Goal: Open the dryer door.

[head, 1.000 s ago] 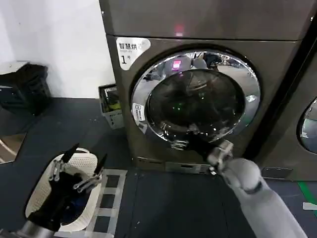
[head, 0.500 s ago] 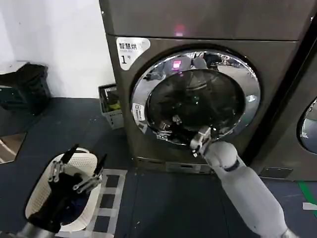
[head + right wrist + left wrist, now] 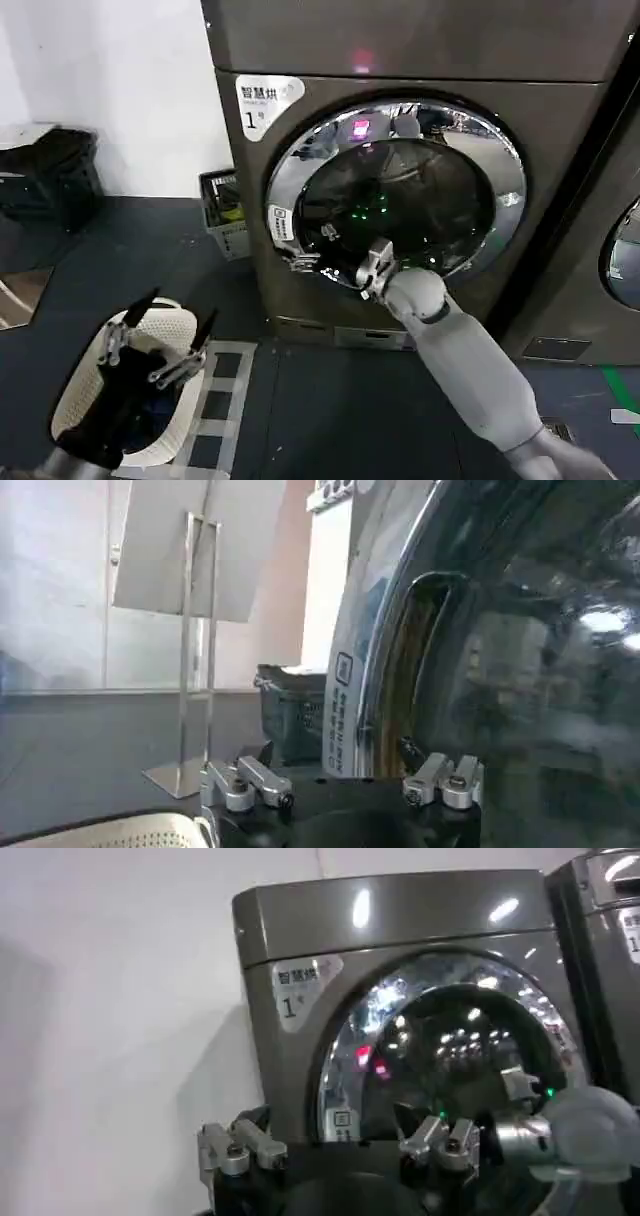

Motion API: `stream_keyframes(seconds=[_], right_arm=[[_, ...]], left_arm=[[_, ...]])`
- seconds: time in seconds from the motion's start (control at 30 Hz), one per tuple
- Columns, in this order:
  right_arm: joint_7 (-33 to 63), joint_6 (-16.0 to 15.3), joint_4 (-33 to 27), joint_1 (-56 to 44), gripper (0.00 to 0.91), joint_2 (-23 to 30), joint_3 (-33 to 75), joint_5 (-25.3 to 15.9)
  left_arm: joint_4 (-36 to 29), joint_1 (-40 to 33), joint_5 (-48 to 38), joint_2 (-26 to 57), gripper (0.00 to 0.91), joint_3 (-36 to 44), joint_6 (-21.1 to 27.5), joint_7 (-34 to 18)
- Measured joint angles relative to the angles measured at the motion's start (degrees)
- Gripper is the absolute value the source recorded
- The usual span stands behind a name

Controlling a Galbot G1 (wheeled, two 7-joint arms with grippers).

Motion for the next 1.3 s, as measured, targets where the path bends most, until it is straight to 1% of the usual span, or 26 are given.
stream_keyframes(seconds=[0.17, 0.3, 0.43, 0.57, 0.7, 0.77, 0.87, 0.93, 1.0, 1.07, 1.17, 1.23, 1.3], right_arm=[[-4.1, -0.5, 0.8, -0.3, 0.907, -1.4, 0.8, 2.7], [-7.6, -0.5, 1.8, -1.2, 0.907, -2.8, 1.4, 3.3], [-12.2, 0.6, 3.3, -2.0, 0.907, -4.8, 1.2, 3.7], [-15.3, 0.9, 4.5, -2.9, 0.907, -6.3, 1.6, 3.8], [-20.6, 0.7, 5.9, -4.3, 0.907, -8.1, 2.5, 3.8], [-23.9, -0.3, 6.9, -5.2, 0.907, -9.2, 3.3, 3.8], [-27.6, -0.7, 8.8, -7.0, 0.907, -10.9, 4.6, 3.8], [-29.6, -0.5, 10.0, -8.5, 0.907, -12.2, 5.6, 3.8], [-31.5, 0.8, 11.5, -10.4, 0.907, -13.5, 6.8, 4.1], [-32.9, 1.2, 12.9, -12.3, 0.907, -14.5, 8.0, 4.5], [-35.9, 2.5, 14.9, -15.3, 0.907, -15.9, 10.1, 4.4], [-38.2, 3.6, 16.2, -17.1, 0.907, -16.8, 11.6, 4.4], [-40.8, 4.0, 17.4, -18.9, 0.907, -17.7, 13.2, 4.6]], left_arm=[[0.1, -0.7, -0.6, 0.2, 0.907, 0.1, -0.4, -0.5], [1.2, -1.5, -1.8, 0.5, 0.907, 0.1, -0.5, -0.4], [2.8, -2.7, -4.5, 1.5, 0.907, -0.6, 1.3, -0.5], [5.0, -4.5, -4.7, 3.6, 0.907, -1.4, 3.6, -2.7], [7.6, -6.1, -5.7, 6.5, 0.907, -2.6, 3.3, -3.0], [9.1, -6.9, -7.3, 8.0, 0.907, -2.6, 2.7, -2.7], [11.3, -8.1, -9.5, 10.3, 0.907, -2.1, 1.6, -2.9], [13.1, -9.1, -11.6, 12.2, 0.907, -1.5, 1.8, -3.1], [15.1, -10.3, -14.1, 14.6, 0.907, -0.5, 0.3, -3.3], [17.4, -11.9, -17.0, 17.1, 0.907, 1.1, -0.4, -3.7], [20.6, -15.0, -22.7, 21.4, 0.907, 4.7, -1.3, -5.1], [22.8, -17.5, -24.7, 24.0, 0.907, 7.7, -1.8, -5.9], [25.0, -20.1, -27.1, 26.4, 0.907, 10.5, -1.9, -6.3]])
